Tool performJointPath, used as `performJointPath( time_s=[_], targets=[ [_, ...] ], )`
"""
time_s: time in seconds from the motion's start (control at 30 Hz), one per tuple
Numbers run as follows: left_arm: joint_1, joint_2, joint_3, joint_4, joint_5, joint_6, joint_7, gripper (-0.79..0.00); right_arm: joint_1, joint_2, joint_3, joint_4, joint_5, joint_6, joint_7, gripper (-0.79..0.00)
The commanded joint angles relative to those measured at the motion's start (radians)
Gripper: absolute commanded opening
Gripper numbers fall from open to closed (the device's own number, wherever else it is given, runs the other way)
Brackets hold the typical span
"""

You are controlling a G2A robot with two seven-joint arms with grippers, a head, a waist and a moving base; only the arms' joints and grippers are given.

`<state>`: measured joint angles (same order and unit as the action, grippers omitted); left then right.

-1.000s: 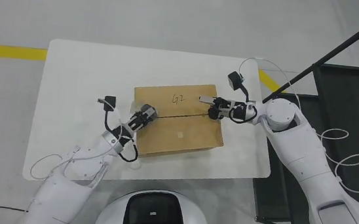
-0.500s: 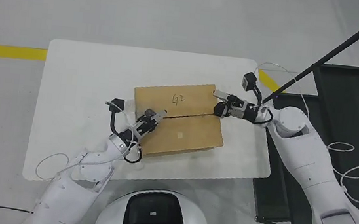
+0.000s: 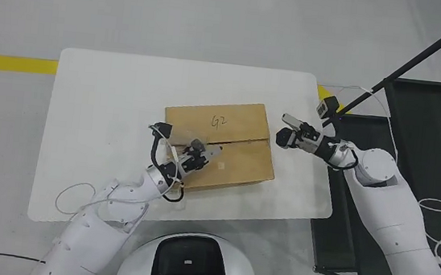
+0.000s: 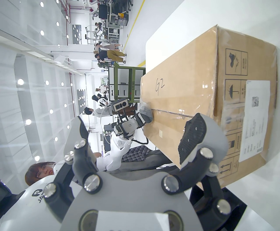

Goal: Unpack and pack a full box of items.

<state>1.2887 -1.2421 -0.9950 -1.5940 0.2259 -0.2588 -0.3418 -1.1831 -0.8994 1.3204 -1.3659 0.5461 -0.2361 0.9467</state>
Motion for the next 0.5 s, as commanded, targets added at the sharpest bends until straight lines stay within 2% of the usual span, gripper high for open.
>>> performJointPath(
  time_s=[0.0, 0.17, 0.47],
  targets=[
    [-0.019, -0.006, 0.017, 0.016, -0.001, -0.005, 0.000, 0.000, -0.004, 0.000, 0.003, -0.006, -0.004, 0.004, -0.002, 0.000],
    [-0.050, -0.017, 0.040, 0.049, -0.014, -0.026, 0.008, 0.000, -0.006, -0.003, 0.003, -0.016, -0.010, 0.012, -0.008, 0.000],
    [-0.051, -0.017, 0.040, 0.052, -0.020, -0.035, 0.007, 0.000, -0.005, -0.004, 0.002, -0.017, -0.009, 0.013, -0.009, 0.000]
  ],
)
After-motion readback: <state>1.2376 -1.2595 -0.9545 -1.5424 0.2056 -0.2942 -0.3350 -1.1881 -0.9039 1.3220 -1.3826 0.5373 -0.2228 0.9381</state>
